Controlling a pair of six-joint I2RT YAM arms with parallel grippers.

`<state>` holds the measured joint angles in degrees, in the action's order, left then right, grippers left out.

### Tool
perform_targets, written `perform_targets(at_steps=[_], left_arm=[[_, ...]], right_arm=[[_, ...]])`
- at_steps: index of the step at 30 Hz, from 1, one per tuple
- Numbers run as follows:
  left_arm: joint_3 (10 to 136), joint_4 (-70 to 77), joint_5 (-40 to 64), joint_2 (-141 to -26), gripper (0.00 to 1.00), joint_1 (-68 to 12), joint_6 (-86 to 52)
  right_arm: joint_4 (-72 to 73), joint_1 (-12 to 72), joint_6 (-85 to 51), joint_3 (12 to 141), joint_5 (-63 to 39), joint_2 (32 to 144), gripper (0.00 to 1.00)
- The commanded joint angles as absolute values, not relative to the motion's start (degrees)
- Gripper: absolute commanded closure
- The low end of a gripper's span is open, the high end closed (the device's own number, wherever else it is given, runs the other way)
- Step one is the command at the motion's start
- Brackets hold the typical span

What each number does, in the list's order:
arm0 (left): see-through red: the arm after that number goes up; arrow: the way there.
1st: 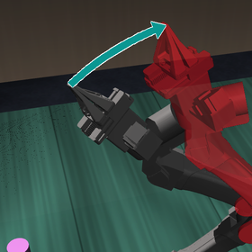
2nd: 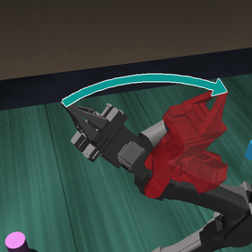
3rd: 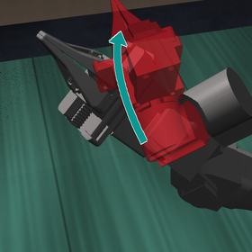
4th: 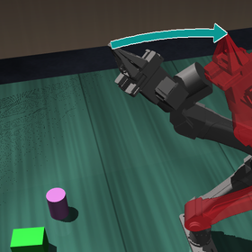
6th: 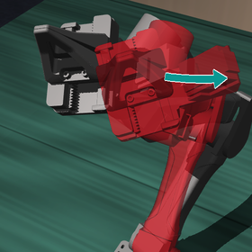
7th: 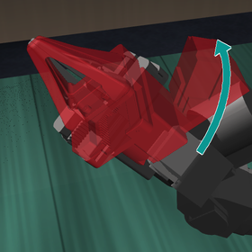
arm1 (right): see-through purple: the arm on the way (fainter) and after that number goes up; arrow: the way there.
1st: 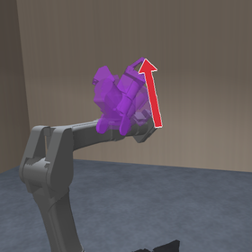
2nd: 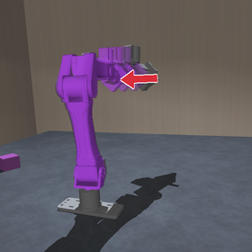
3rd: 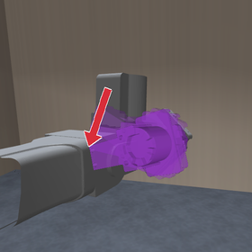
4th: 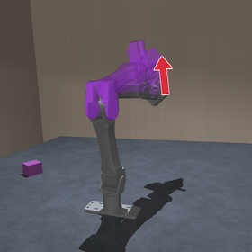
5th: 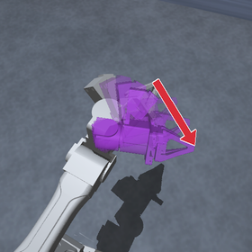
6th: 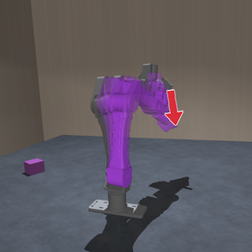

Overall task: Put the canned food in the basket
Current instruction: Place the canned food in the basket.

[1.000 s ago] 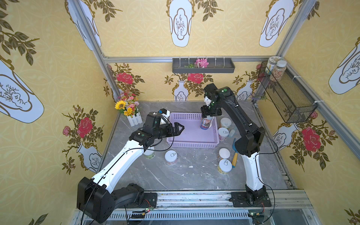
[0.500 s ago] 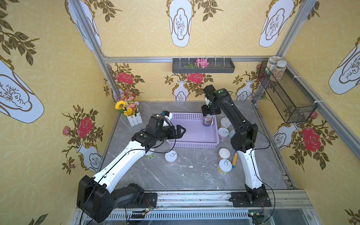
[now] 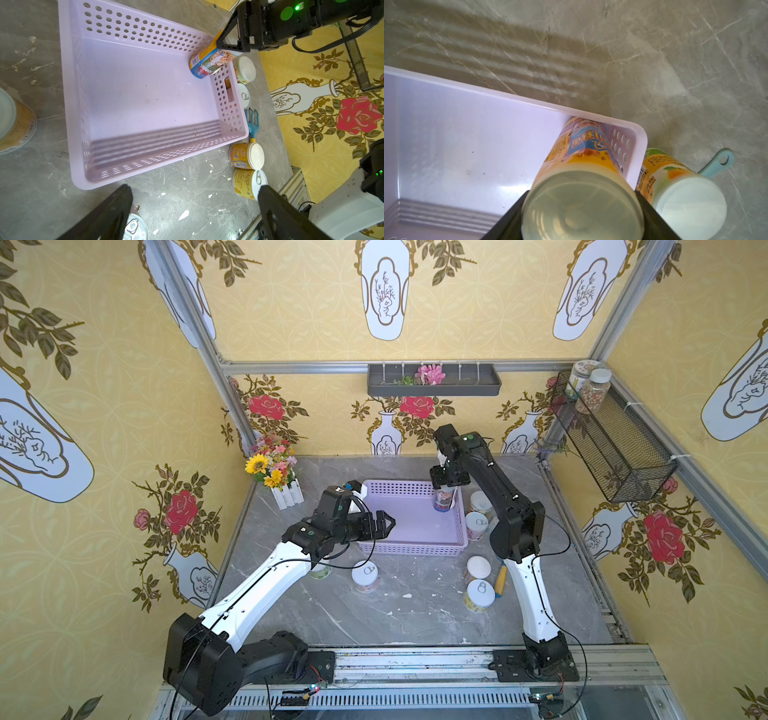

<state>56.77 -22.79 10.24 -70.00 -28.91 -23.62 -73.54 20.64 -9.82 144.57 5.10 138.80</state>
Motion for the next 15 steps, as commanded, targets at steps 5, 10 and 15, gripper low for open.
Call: perform_targets(at_steps=[5, 10, 15], left_arm=[[55.91, -23.33, 9.01, -70.14, 0.0, -29.0, -23.55], [55.5, -23.71, 8.44, -70.14, 0.0, -29.11, -23.81], [55.04, -24.19, 7.94, -69.31, 0.0, -29.4, -24.25]], right_arm=[[-70.09, 20.61, -9.22, 143.42, 6.34, 139.18, 0.23], [-69.62, 20.64, -9.1, 143.31, 6.16, 138.69, 0.05], [-69.6, 20.49, -8.99, 143.47, 5.71, 136.44, 0.03]])
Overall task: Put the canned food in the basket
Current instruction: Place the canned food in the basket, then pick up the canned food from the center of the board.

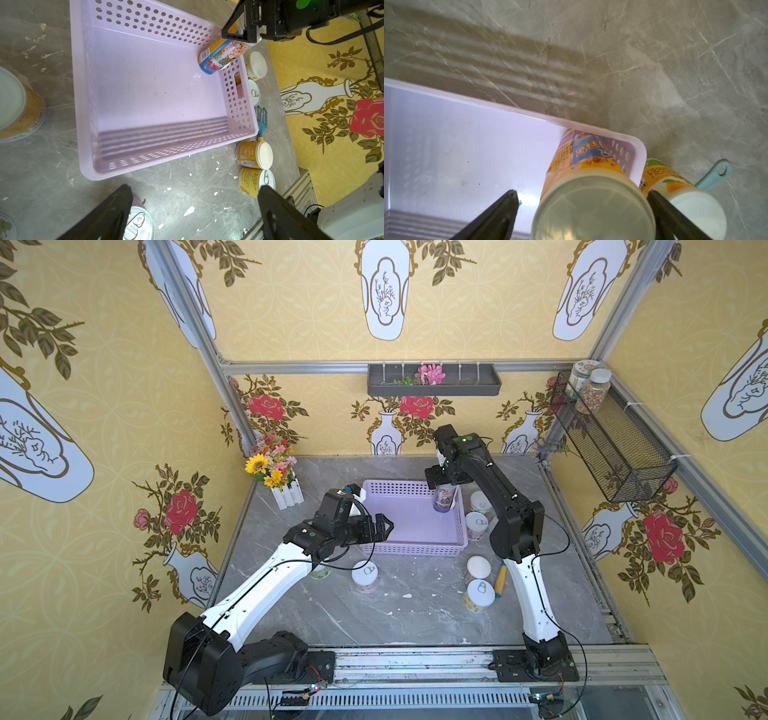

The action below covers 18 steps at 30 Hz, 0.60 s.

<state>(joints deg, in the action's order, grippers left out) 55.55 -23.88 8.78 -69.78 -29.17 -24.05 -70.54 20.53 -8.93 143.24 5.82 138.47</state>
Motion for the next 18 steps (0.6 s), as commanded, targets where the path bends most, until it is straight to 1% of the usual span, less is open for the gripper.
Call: perform_targets(at_steps=[1, 5, 10, 14, 18], left_arm=[[54.93, -24.63, 7.38, -69.04, 0.0, -29.51, -24.36], [54.84, -27.12, 4.36, -68.0, 0.0, -30.22, -24.52], [54.37, -31.21, 2.35, -67.34, 0.0, -30.79, -25.0], [53.55, -34.77, -2.61, -65.65, 0.0, -32.54, -26.33], [52.12, -37.83, -6.59, -64.51, 0.0, -34.03, -28.08]], right_arm=[[-69.61, 20.52, -9.05, 143.44, 5.8, 135.67, 0.03], [-69.32, 20.75, -9.48, 141.46, 6.18, 130.54, 0.03], [-66.25, 23.31, -9.29, 132.77, 8.2, 120.29, 0.03], [-62.64, 29.74, -8.4, 121.8, 11.39, 111.39, 0.03], [-59.69, 36.06, -11.12, 112.54, 10.26, 105.34, 0.03]])
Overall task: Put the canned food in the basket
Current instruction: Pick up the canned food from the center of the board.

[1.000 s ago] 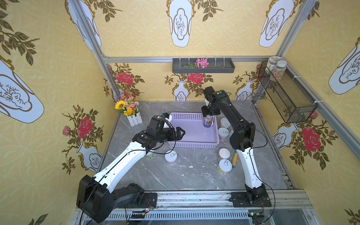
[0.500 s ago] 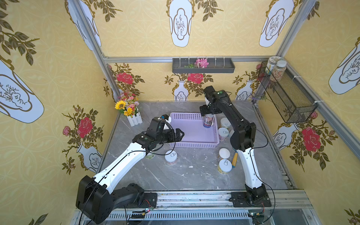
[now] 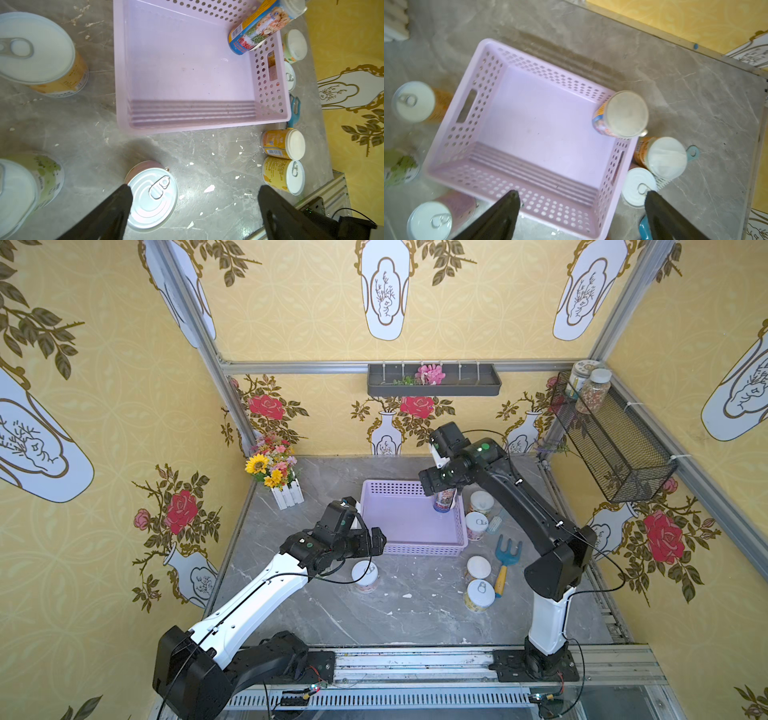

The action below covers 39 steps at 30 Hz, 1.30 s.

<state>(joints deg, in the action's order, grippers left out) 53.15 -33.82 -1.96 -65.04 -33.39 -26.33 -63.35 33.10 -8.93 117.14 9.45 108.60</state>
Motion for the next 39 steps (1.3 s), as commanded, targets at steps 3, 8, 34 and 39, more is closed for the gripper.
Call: perform_targets(at_steps=[3, 8, 34, 39], left_arm=[[50.1, -38.58, -7.82, -63.9, 0.0, -34.93, -29.71], [47.7, -38.67, -9.35, -64.76, 0.0, -36.47, -32.19], [50.51, -40.78, -15.42, -79.48, 0.0, -43.8, -36.54], [50.96, -41.26, -16.29, -81.47, 0.02, -43.95, -37.4]], right_arm=[[-57.54, 40.65, -14.32, 106.36, 10.1, 101.37, 0.03], [-50.53, 46.93, -20.69, 93.38, 8.13, 93.16, 0.03], [-41.93, 52.92, -32.0, 66.62, -0.74, 73.66, 0.03], [-42.36, 52.95, -31.57, 66.81, -0.87, 73.67, 0.03]])
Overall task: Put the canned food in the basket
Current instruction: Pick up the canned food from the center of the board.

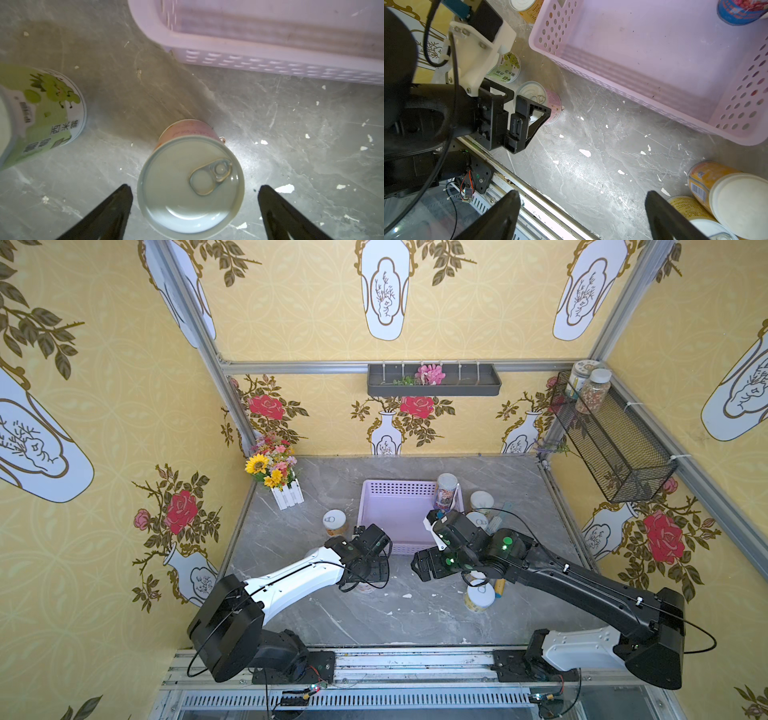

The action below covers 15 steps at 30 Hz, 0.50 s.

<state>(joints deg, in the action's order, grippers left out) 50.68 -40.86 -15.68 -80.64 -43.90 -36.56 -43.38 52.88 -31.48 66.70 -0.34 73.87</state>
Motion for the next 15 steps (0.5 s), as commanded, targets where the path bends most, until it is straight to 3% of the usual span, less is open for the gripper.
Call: perform_targets(at_steps=[1, 15], left_arm=[[50.98, -41.31, -16.35, -81.79, 0.04, -43.95, -37.56], [50.97, -38.32, -15.64, -85.16, 0.22, -43.95, -37.71]], right_arm=[[-42.39, 52.98, -31.51, 66.79, -0.82, 73.7, 0.03], [-43.33, 52.85, -30.83, 67.26, -0.88, 73.41, 0.03]])
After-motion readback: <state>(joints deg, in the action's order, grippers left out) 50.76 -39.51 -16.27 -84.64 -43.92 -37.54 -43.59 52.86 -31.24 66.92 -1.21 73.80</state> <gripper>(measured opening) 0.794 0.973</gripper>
